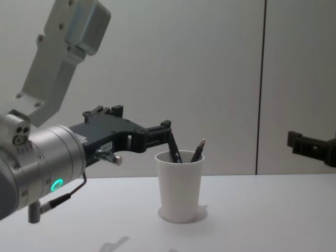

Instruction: Place the pen into the pen holder.

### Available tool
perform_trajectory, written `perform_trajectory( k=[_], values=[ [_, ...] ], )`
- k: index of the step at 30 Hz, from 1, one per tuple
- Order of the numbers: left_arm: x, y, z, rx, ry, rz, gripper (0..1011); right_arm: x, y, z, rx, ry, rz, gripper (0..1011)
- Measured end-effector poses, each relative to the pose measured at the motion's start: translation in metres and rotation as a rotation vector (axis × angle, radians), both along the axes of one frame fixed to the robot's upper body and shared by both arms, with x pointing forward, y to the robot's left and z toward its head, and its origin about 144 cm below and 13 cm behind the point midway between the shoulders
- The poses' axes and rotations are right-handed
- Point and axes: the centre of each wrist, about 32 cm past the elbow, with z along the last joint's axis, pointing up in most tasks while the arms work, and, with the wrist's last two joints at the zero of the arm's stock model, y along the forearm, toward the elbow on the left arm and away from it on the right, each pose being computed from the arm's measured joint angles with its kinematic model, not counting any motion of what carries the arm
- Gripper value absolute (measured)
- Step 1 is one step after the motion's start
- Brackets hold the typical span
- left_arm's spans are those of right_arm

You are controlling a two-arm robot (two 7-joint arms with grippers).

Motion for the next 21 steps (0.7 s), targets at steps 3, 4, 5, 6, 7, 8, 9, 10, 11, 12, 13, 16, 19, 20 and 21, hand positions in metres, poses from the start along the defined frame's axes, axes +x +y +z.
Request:
perform_trajectory(
  k=[3, 4, 5, 6, 7, 8, 9, 10, 11, 12, 13, 16, 19, 20, 21],
  values=[
    [0.0000, 0.0000, 0.0000, 0.000, 0.000, 0.000, 1003, 0.0000, 0.0000, 0.0000, 0.000, 0.000, 0.000, 1002],
    [0.0000, 0.0000, 0.0000, 0.000, 0.000, 0.000, 1003, 0.0000, 0.0000, 0.0000, 0.000, 0.000, 0.000, 1001],
    [0.0000, 0.0000, 0.0000, 0.000, 0.000, 0.000, 1003, 0.0000, 0.0000, 0.0000, 0.000, 0.000, 0.000, 1001],
    [0.0000, 0.0000, 0.0000, 0.000, 0.000, 0.000, 1003, 0.0000, 0.0000, 0.0000, 0.000, 0.000, 0.000, 1001],
    [0.0000, 0.0000, 0.0000, 0.000, 0.000, 0.000, 1003, 0.0000, 0.0000, 0.0000, 0.000, 0.000, 0.000, 1001],
    [0.0000, 0.0000, 0.0000, 0.000, 0.000, 0.000, 1003, 0.0000, 0.0000, 0.0000, 0.000, 0.000, 0.000, 1001],
    [0.0000, 0.0000, 0.0000, 0.000, 0.000, 0.000, 1003, 0.0000, 0.0000, 0.0000, 0.000, 0.000, 0.000, 1001],
    [0.0000, 0.0000, 0.0000, 0.000, 0.000, 0.000, 1003, 0.0000, 0.0000, 0.0000, 0.000, 0.000, 0.000, 1001],
    [0.0000, 0.0000, 0.0000, 0.000, 0.000, 0.000, 1003, 0.0000, 0.0000, 0.0000, 0.000, 0.000, 0.000, 1001],
    [0.0000, 0.0000, 0.0000, 0.000, 0.000, 0.000, 1003, 0.0000, 0.0000, 0.0000, 0.000, 0.000, 0.000, 1001],
    [0.0000, 0.0000, 0.0000, 0.000, 0.000, 0.000, 1003, 0.0000, 0.0000, 0.0000, 0.000, 0.000, 0.000, 1001],
    [0.0000, 0.0000, 0.0000, 0.000, 0.000, 0.000, 1003, 0.0000, 0.0000, 0.0000, 0.000, 0.000, 0.000, 1001],
    [0.0000, 0.0000, 0.0000, 0.000, 0.000, 0.000, 1003, 0.0000, 0.0000, 0.0000, 0.000, 0.000, 0.000, 1002],
    [0.0000, 0.0000, 0.0000, 0.000, 0.000, 0.000, 1003, 0.0000, 0.0000, 0.0000, 0.000, 0.000, 0.000, 1001],
    [0.0000, 0.0000, 0.0000, 0.000, 0.000, 0.000, 1003, 0.0000, 0.0000, 0.0000, 0.000, 0.000, 0.000, 1001]
  ],
)
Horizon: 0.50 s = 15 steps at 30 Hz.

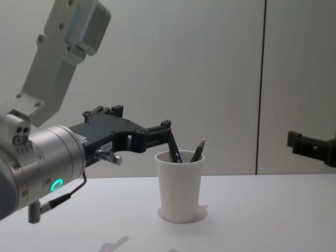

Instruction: Place the pen into the pen holder.

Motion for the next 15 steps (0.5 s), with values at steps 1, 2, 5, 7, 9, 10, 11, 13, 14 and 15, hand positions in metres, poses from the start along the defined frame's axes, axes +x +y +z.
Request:
perform_trajectory(
  k=[1, 2, 5, 7, 9, 10, 11, 13, 14, 15],
  values=[
    [0.0000, 0.0000, 0.0000, 0.000, 0.000, 0.000, 1003, 0.0000, 0.0000, 0.0000, 0.000, 0.000, 0.000, 1002],
    [0.0000, 0.0000, 0.0000, 0.000, 0.000, 0.000, 1003, 0.0000, 0.0000, 0.0000, 0.000, 0.000, 0.000, 1001],
    [0.0000, 0.0000, 0.0000, 0.000, 0.000, 0.000, 1003, 0.0000, 0.0000, 0.0000, 0.000, 0.000, 0.000, 1001],
    [0.0000, 0.0000, 0.0000, 0.000, 0.000, 0.000, 1003, 0.0000, 0.0000, 0.0000, 0.000, 0.000, 0.000, 1001],
    [0.0000, 0.0000, 0.0000, 0.000, 0.000, 0.000, 1003, 0.0000, 0.0000, 0.0000, 0.000, 0.000, 0.000, 1001],
    [0.0000, 0.0000, 0.0000, 0.000, 0.000, 0.000, 1003, 0.0000, 0.0000, 0.0000, 0.000, 0.000, 0.000, 1001],
    [0.0000, 0.0000, 0.0000, 0.000, 0.000, 0.000, 1003, 0.0000, 0.0000, 0.0000, 0.000, 0.000, 0.000, 1002],
    [0.0000, 0.0000, 0.0000, 0.000, 0.000, 0.000, 1003, 0.0000, 0.0000, 0.0000, 0.000, 0.000, 0.000, 1001],
    [0.0000, 0.0000, 0.0000, 0.000, 0.000, 0.000, 1003, 0.0000, 0.0000, 0.0000, 0.000, 0.000, 0.000, 1002],
    [0.0000, 0.0000, 0.0000, 0.000, 0.000, 0.000, 1003, 0.0000, 0.0000, 0.0000, 0.000, 0.000, 0.000, 1001]
  ],
)
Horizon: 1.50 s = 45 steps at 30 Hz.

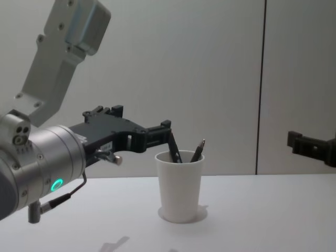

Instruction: Place the pen into the pen holder.

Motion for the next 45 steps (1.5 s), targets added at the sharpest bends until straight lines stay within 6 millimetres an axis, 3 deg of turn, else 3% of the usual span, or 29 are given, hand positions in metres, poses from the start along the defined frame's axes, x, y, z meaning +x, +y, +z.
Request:
perform_trajectory(
  k=[45],
  values=[
    [0.0000, 0.0000, 0.0000, 0.000, 0.000, 0.000, 1003, 0.0000, 0.0000, 0.0000, 0.000, 0.000, 0.000, 1002]
  ],
)
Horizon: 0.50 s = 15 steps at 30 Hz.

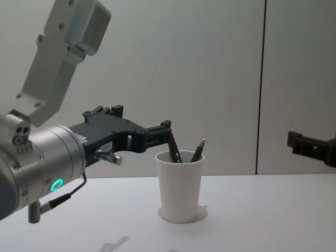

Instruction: Place the pen into the pen holder.

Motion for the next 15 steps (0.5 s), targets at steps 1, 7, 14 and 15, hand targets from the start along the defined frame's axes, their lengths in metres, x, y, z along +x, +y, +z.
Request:
perform_trajectory(
  k=[1, 7, 14, 15],
  values=[
    [0.0000, 0.0000, 0.0000, 0.000, 0.000, 0.000, 1003, 0.0000, 0.0000, 0.0000, 0.000, 0.000, 0.000, 1001],
    [0.0000, 0.0000, 0.0000, 0.000, 0.000, 0.000, 1003, 0.0000, 0.0000, 0.0000, 0.000, 0.000, 0.000, 1001],
    [0.0000, 0.0000, 0.0000, 0.000, 0.000, 0.000, 1003, 0.0000, 0.0000, 0.0000, 0.000, 0.000, 0.000, 1001],
    [0.0000, 0.0000, 0.0000, 0.000, 0.000, 0.000, 1003, 0.0000, 0.0000, 0.0000, 0.000, 0.000, 0.000, 1001]
  ],
)
